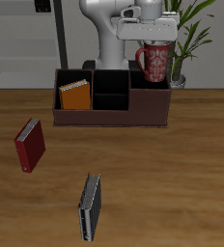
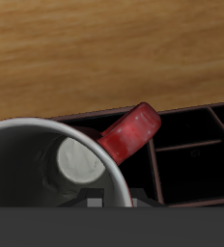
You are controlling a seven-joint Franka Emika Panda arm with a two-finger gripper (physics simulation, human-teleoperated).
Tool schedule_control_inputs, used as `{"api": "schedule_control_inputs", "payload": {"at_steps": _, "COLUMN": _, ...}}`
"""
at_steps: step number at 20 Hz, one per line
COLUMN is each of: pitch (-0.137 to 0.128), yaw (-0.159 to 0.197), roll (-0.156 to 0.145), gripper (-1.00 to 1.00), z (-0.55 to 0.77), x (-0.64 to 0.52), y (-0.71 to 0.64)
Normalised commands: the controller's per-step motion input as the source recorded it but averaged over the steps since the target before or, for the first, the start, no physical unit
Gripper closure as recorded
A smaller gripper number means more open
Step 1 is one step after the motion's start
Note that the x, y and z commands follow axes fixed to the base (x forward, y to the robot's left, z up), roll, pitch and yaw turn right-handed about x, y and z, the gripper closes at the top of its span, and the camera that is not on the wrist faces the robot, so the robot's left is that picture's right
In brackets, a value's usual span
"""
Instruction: Place the orange book into the back desk caddy's left compartment and place the red mug into the back desk caddy's right compartment
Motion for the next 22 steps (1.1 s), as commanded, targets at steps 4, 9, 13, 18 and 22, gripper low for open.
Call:
{"api": "schedule_control_inputs", "payload": {"at_steps": 4, "pitch": 0.016, "yaw": 0.052, "roll": 0.011, "gripper": 1.0, "z": -0.12, "x": -0.06, "y": 0.04}}
{"api": "schedule_control_inputs", "payload": {"at_steps": 9, "pitch": 0.023, "yaw": 0.054, "roll": -0.031, "gripper": 1.0, "z": -0.14, "x": 0.0, "y": -0.08}}
{"api": "schedule_control_inputs", "payload": {"at_steps": 13, "pitch": 0.037, "yaw": 0.053, "roll": -0.016, "gripper": 1.0, "z": -0.15, "x": -0.02, "y": -0.04}}
{"api": "schedule_control_inputs", "payload": {"at_steps": 18, "pitch": 0.072, "yaw": 0.087, "roll": -0.01, "gripper": 1.0, "z": -0.29, "x": 0.02, "y": -0.02}}
{"api": "schedule_control_inputs", "payload": {"at_steps": 22, "pitch": 0.033, "yaw": 0.045, "roll": -0.003, "gripper": 1.0, "z": -0.17, "x": 0.0, "y": -0.03}}
